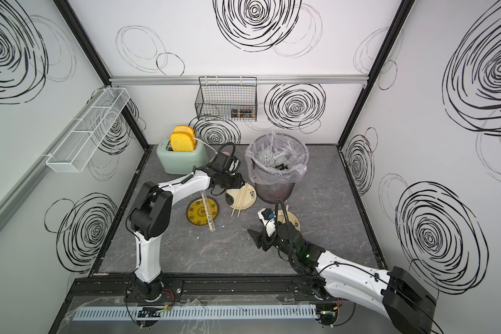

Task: Remove the packaging of disposable chopsticks
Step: Place the disposable chopsticks on the plate, then pick up the disposable chopsticks from the plate.

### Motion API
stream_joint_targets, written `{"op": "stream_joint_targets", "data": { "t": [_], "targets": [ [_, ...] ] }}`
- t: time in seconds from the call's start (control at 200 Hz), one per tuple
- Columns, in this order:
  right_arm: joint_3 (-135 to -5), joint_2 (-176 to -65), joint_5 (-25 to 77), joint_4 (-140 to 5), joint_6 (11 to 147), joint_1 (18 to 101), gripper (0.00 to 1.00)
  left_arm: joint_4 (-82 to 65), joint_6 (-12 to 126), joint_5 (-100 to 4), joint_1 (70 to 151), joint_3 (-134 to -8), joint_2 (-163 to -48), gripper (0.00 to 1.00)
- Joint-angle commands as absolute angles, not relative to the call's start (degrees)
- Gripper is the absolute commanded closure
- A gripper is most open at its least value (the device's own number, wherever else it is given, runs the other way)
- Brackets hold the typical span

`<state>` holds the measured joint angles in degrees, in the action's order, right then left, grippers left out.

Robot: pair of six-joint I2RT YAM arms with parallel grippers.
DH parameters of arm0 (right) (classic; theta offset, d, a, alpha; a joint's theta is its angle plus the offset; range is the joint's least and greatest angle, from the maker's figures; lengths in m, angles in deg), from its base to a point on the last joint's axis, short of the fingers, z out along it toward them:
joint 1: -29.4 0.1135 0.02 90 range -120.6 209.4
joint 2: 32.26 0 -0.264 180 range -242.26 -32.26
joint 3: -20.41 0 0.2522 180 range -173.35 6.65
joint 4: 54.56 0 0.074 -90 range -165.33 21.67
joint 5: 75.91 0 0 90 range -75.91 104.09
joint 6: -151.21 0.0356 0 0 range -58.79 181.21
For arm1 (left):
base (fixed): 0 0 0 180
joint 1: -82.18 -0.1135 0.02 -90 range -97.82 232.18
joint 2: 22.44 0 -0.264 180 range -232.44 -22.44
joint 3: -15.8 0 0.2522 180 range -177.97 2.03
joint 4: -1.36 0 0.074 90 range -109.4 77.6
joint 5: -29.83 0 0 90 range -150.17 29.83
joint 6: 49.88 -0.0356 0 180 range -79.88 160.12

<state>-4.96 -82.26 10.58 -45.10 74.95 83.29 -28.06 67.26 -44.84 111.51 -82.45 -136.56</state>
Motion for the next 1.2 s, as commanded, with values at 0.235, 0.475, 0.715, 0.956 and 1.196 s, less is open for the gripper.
{"op": "stream_joint_targets", "data": {
  "t": [0.235,0.475,0.715,0.956,1.196],
  "targets": [
    [-5.4,-83.4,10.2,-44.0,75.4,82.9,0.28,-18.7,59.9,-57.3,111.5,-59.3,-108.1,0.75],
    [-5.9,-84.8,9.9,-43.3,75.4,82.6,0.29,-14.7,54.0,-60.5,104.8,-45.3,-88.8,0.62],
    [-5.2,-85.2,10.6,-41.0,75.3,81.5,0.29,-8.3,55.3,-47.3,92.2,-36.2,-76.7,0.2],
    [-5.6,-87.1,9.1,-40.5,74.0,81.0,0.29,-7.5,59.7,-34.8,79.3,-33.9,-76.5,0.04],
    [-4.4,-86.8,10.6,-37.3,74.6,80.5,0.29,-5.6,66.7,-36.5,74.6,-32.0,-76.8,0.04]
  ]
}}
